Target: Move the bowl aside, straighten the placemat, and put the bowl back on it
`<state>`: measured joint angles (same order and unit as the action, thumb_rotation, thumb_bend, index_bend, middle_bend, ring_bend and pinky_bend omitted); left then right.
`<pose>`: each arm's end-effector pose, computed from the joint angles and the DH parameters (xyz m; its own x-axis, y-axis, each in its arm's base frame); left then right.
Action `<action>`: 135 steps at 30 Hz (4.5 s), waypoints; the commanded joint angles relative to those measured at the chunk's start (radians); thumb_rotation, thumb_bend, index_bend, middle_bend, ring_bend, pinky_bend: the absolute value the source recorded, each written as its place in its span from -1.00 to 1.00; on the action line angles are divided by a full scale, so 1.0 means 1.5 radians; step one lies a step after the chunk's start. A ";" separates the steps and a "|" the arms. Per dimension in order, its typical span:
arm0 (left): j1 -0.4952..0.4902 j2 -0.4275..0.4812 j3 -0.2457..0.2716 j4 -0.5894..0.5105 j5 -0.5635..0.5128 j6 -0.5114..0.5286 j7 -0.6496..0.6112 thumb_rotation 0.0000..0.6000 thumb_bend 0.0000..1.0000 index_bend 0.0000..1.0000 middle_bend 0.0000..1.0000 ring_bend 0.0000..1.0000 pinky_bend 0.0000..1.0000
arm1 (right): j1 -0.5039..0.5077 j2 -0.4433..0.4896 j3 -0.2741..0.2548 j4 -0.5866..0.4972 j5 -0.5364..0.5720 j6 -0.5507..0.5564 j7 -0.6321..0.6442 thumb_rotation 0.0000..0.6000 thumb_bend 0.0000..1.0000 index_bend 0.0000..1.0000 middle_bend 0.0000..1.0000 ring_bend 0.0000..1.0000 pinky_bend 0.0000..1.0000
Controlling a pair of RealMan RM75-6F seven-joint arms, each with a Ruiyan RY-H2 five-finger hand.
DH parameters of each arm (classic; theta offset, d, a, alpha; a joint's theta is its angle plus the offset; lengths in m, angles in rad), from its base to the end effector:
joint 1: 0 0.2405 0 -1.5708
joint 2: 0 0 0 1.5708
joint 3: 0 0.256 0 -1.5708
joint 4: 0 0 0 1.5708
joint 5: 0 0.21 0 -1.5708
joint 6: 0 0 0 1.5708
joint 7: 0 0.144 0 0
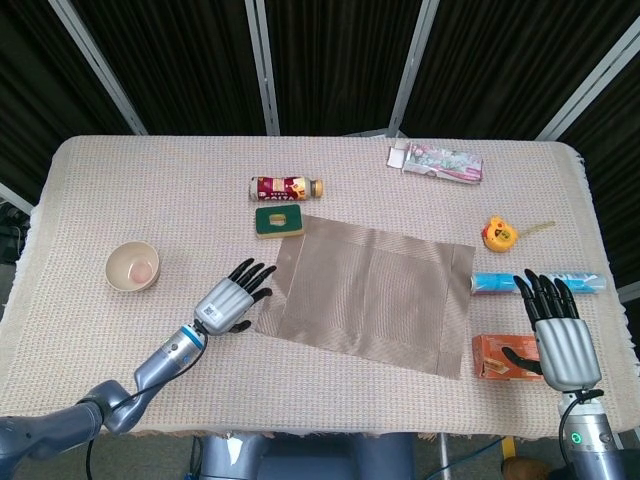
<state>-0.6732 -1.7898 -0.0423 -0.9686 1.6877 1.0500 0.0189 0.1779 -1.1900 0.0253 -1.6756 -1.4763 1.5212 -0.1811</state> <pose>-0.1844 0.3186 -0.0765 0.5945 0.1182 0.7954 0.6520 -0.6498 -0.3908 -0.2773 -0.2009 0.1338 0.4366 0.0375 0.8989 -0.8959 -0.0739 0.4382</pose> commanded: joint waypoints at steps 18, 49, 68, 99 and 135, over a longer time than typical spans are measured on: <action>-0.010 -0.009 0.019 -0.005 -0.010 0.000 0.032 1.00 -0.52 -0.42 -1.00 -1.00 -1.00 | -0.011 0.010 0.012 -0.006 -0.010 0.001 0.017 1.00 -1.00 -1.00 -1.00 -1.00 -1.00; -0.026 -0.031 0.024 -0.025 -0.038 -0.017 0.078 1.00 -0.09 -0.36 -1.00 -1.00 -1.00 | -0.024 0.026 0.023 -0.017 -0.023 -0.005 0.034 1.00 -1.00 -1.00 -1.00 -1.00 -1.00; -0.026 -0.022 0.025 -0.070 -0.047 -0.005 0.076 1.00 0.06 0.23 -1.00 -1.00 -1.00 | -0.029 0.031 0.025 -0.019 -0.037 -0.004 0.040 1.00 -1.00 -1.00 -1.00 -1.00 -1.00; 0.032 0.168 0.163 -0.282 0.061 0.073 0.074 1.00 0.05 0.35 -1.00 -1.00 -1.00 | -0.042 0.025 0.020 -0.032 -0.063 0.007 0.015 1.00 -1.00 -1.00 -1.00 -1.00 -1.00; 0.111 0.206 0.214 -0.273 0.077 0.100 0.057 1.00 -0.77 -0.81 -1.00 -1.00 -1.00 | -0.051 0.039 0.017 -0.046 -0.089 0.018 0.027 1.00 -1.00 -1.00 -1.00 -1.00 -1.00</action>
<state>-0.5080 -1.4845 0.2773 -1.3734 1.8080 1.2041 0.1049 0.1011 -1.1318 0.0502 -1.7448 -1.6094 1.5475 -0.1404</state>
